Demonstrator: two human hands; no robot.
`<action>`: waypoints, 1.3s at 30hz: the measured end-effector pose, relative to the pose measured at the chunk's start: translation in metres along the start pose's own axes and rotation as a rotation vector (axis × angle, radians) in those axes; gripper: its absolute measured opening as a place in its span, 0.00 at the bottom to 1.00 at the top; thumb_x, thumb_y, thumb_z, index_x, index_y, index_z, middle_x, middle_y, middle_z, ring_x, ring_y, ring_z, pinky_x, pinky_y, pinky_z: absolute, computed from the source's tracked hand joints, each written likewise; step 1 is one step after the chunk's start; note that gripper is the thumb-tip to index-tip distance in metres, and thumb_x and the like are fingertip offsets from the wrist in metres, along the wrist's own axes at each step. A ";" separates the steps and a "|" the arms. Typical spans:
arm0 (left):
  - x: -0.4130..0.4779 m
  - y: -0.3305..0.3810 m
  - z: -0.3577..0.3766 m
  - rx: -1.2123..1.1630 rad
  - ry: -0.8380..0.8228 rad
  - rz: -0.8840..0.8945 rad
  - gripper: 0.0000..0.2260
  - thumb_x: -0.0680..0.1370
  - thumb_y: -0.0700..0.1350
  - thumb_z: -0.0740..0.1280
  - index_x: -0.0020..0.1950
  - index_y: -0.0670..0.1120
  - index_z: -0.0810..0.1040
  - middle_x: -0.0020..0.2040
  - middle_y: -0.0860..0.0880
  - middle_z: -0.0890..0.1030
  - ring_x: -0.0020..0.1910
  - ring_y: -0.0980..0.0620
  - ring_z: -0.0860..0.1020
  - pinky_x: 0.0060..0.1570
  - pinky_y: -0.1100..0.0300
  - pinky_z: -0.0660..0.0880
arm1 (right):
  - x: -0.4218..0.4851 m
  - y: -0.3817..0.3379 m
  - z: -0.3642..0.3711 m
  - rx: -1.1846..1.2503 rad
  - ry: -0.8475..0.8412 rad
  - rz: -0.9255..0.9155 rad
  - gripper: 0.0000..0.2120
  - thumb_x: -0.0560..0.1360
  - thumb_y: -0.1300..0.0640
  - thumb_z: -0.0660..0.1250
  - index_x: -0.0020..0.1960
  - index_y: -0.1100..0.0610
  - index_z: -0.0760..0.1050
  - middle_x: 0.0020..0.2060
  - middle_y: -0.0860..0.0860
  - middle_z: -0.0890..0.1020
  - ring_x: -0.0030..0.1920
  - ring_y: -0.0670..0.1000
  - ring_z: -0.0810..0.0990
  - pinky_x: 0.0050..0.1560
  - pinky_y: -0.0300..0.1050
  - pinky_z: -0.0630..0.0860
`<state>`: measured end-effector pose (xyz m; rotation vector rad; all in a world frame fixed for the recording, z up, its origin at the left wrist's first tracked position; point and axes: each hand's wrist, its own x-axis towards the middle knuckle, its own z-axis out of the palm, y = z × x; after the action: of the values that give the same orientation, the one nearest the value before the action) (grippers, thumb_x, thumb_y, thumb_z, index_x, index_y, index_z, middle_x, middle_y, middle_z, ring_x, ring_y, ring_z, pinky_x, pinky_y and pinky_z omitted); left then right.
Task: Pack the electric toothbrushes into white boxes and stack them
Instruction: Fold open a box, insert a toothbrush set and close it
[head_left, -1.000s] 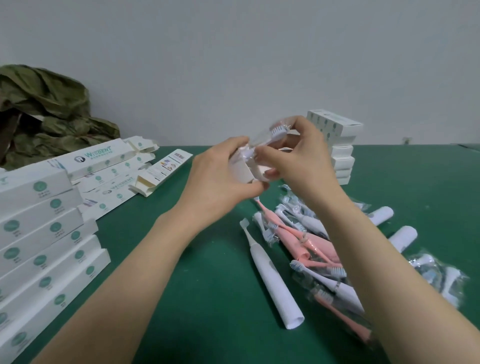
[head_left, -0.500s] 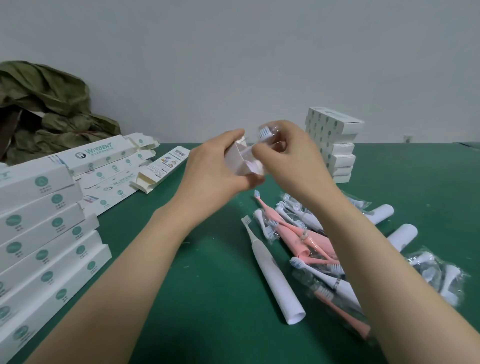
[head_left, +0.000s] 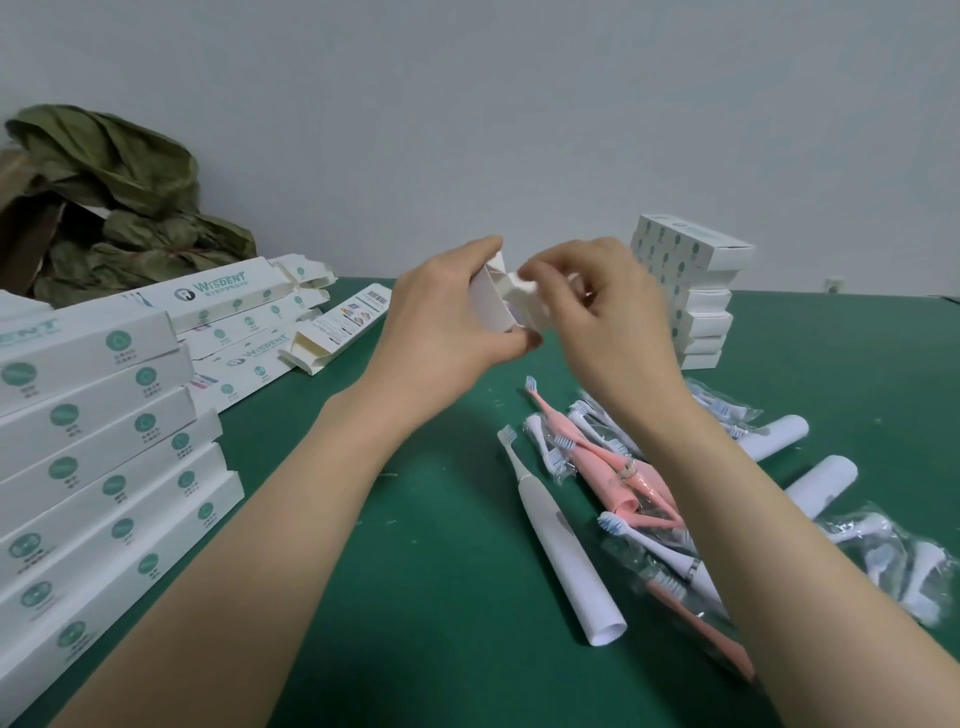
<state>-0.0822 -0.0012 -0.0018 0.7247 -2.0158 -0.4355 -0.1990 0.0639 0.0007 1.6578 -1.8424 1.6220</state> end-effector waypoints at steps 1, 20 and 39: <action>0.001 -0.003 -0.001 0.026 0.011 -0.001 0.36 0.63 0.47 0.79 0.69 0.46 0.72 0.62 0.50 0.78 0.58 0.54 0.74 0.51 0.73 0.63 | 0.002 0.006 -0.001 0.040 0.063 0.072 0.08 0.77 0.58 0.63 0.46 0.55 0.81 0.37 0.42 0.75 0.35 0.36 0.71 0.37 0.25 0.64; 0.003 -0.024 -0.006 0.127 -0.002 -0.011 0.33 0.64 0.47 0.79 0.67 0.42 0.73 0.58 0.45 0.79 0.55 0.47 0.74 0.44 0.67 0.62 | -0.019 0.051 0.020 -0.404 -0.670 0.404 0.11 0.73 0.53 0.66 0.40 0.61 0.78 0.32 0.51 0.77 0.33 0.48 0.74 0.33 0.39 0.70; -0.002 -0.017 0.011 0.177 -0.129 0.045 0.32 0.64 0.49 0.78 0.67 0.44 0.73 0.49 0.50 0.76 0.46 0.53 0.69 0.41 0.72 0.60 | 0.003 0.001 -0.011 -0.356 -0.299 0.013 0.12 0.76 0.63 0.61 0.54 0.56 0.80 0.40 0.50 0.71 0.39 0.49 0.69 0.35 0.39 0.61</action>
<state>-0.0854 -0.0131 -0.0184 0.7743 -2.2081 -0.2863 -0.2062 0.0703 0.0067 1.7936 -2.1291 1.0084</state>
